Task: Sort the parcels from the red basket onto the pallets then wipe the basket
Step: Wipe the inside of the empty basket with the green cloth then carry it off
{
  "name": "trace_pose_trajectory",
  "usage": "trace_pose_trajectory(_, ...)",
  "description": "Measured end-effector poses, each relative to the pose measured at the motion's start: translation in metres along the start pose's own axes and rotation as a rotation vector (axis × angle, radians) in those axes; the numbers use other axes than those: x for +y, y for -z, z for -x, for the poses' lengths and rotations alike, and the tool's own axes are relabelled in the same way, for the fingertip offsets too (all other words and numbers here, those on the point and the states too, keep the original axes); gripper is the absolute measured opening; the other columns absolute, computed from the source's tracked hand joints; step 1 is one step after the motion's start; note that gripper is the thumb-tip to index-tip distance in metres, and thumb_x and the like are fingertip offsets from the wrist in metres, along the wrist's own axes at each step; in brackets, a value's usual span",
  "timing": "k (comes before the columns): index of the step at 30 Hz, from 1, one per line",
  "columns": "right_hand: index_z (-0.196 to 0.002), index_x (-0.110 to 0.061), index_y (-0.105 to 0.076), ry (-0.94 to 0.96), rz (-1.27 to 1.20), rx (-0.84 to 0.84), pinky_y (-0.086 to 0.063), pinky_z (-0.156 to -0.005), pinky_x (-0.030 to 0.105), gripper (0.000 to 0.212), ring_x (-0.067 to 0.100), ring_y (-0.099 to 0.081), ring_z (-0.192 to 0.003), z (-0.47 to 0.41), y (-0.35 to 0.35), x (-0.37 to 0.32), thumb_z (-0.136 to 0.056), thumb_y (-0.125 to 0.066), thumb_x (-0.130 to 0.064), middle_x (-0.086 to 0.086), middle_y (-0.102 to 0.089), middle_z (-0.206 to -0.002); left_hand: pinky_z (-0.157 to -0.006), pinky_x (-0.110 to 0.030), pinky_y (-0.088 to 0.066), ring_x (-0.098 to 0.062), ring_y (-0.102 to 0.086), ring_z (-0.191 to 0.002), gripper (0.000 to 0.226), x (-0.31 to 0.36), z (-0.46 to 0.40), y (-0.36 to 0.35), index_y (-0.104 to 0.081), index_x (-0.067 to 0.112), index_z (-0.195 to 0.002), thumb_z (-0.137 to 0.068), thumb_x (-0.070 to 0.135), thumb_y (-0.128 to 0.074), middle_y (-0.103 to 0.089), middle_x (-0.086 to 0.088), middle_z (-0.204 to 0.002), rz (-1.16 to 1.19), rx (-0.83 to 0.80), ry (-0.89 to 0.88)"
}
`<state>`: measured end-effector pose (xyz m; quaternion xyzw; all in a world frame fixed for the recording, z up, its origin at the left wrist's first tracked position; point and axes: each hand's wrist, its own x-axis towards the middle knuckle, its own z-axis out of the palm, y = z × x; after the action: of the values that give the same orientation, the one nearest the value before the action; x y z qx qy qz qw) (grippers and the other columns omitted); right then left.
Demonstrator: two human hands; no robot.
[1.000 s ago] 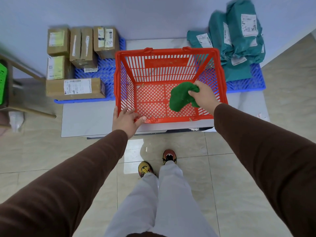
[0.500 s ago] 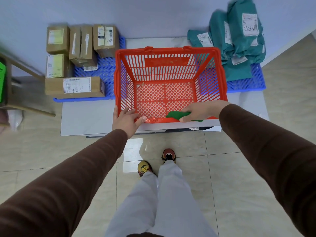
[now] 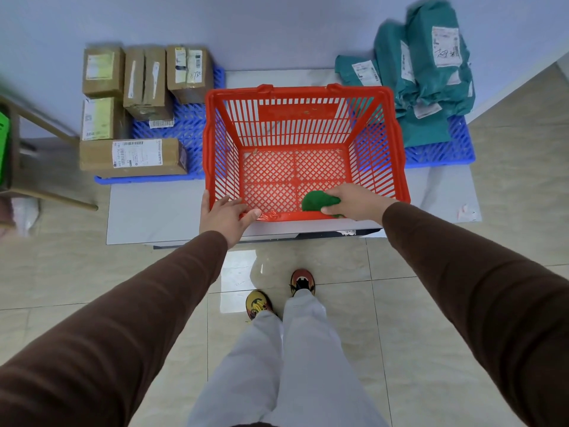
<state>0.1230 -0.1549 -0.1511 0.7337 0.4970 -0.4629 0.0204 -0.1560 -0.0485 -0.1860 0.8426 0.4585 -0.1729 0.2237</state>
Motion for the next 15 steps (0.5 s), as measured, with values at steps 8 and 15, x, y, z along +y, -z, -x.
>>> trace_pose_trajectory(8,-0.123,-0.011,-0.06,0.045,0.021,-0.184,-0.044,-0.073,0.03,0.047,0.02,-0.056,-0.082,-0.035,-0.025,-0.076,-0.106,-0.036,-0.048,0.005,-0.063,-0.098,-0.122,-0.05,0.009,-0.022,-0.044,-0.138,0.062,0.001,-0.002,0.001,-0.065,0.033,-0.123,-0.098,0.067,-0.021,-0.064,0.009,-0.13,0.001,0.021,-0.005)
trace_pose_trajectory(15,-0.078,-0.019,-0.049,-0.122,-0.039,-0.213,-0.039,-0.065,0.03,0.047,0.016,-0.044,-0.06,-0.058,-0.026,-0.077,-0.099,-0.042,-0.06,0.0,-0.051,-0.071,-0.124,-0.048,0.006,-0.022,-0.046,-0.136,0.064,0.004,0.0,0.003,-0.065,0.032,-0.123,-0.098,0.068,-0.018,-0.065,0.007,-0.127,-0.045,0.015,0.022)
